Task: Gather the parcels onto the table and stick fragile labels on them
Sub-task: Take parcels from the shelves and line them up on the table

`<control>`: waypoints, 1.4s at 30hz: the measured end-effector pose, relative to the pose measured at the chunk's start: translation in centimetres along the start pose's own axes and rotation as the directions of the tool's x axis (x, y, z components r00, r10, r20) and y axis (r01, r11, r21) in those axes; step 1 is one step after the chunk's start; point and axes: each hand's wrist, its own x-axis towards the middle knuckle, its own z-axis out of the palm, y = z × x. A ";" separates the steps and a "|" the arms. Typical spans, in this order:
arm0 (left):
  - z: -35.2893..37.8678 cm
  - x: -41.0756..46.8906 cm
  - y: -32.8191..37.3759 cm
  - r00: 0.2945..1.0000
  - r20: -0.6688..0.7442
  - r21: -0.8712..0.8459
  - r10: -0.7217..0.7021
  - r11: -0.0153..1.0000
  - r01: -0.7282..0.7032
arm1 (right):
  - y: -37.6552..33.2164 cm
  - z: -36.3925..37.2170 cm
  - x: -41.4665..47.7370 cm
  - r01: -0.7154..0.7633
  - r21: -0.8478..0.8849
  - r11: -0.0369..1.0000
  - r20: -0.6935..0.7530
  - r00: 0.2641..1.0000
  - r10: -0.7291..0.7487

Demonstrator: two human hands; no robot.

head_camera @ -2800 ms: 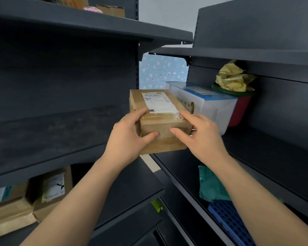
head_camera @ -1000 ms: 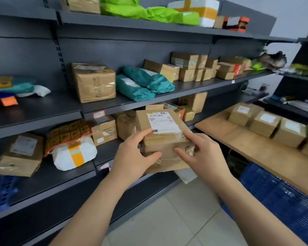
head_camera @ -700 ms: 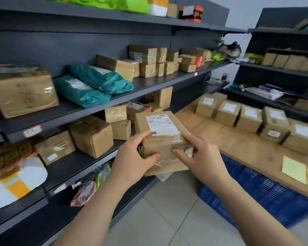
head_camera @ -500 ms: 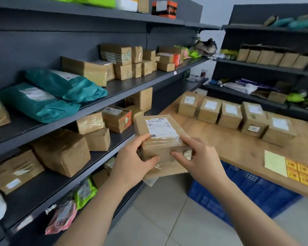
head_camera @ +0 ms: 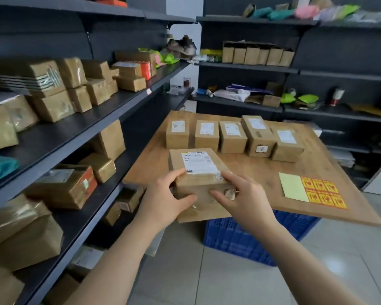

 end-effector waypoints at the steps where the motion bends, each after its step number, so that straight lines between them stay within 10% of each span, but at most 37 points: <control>1: 0.7 1.2 -0.2 1.000 0.018 -0.009 -0.001 1.000 0.002 | 0.8 0.1 0.8 -0.018 -0.007 1.000 -0.002 1.000 0.018; 21: 12.7 21.8 -7.3 0.963 0.146 -0.059 -0.226 0.970 0.237 | 16.4 6.4 19.1 -0.108 -0.007 0.994 0.144 0.984 0.108; 42: 12.1 30.6 -17.2 0.942 0.214 0.192 -0.258 0.957 0.219 | 17.6 18.4 25.8 -0.320 -0.063 0.945 0.317 0.892 0.323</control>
